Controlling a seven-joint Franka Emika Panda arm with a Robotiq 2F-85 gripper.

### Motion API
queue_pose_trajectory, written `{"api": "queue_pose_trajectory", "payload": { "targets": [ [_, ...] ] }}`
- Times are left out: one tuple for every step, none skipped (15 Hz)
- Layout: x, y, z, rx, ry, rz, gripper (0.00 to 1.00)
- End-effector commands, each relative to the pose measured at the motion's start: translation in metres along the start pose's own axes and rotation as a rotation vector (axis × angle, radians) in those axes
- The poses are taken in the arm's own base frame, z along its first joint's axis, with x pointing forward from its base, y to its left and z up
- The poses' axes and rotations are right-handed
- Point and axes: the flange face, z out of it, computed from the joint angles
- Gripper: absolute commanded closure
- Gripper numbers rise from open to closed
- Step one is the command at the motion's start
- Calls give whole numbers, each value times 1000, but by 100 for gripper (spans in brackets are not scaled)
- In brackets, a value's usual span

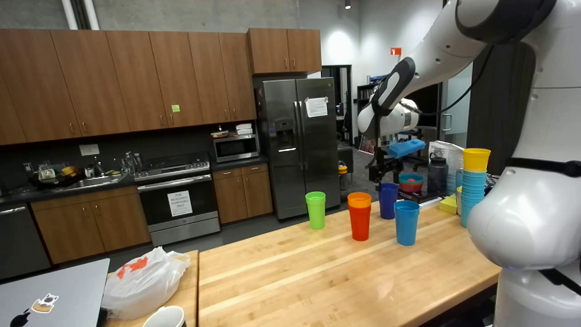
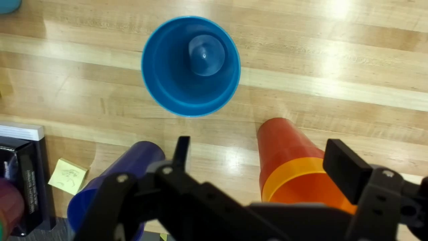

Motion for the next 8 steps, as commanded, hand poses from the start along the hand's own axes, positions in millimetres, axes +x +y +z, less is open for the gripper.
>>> {"api": "queue_pose_trajectory", "payload": {
  "targets": [
    [4, 6, -1, 1, 15, 12, 0],
    [5, 6, 0, -1, 14, 9, 0],
    [7, 5, 1, 0, 15, 8, 0],
    [9, 6, 1, 1, 15, 5, 0],
    [11, 6, 2, 11, 14, -2, 0],
    [15, 7, 3, 30, 7, -16, 0],
    [19, 8, 4, 37, 2, -21, 0],
    [22, 9, 3, 43, 2, -23, 0]
  ]
}}
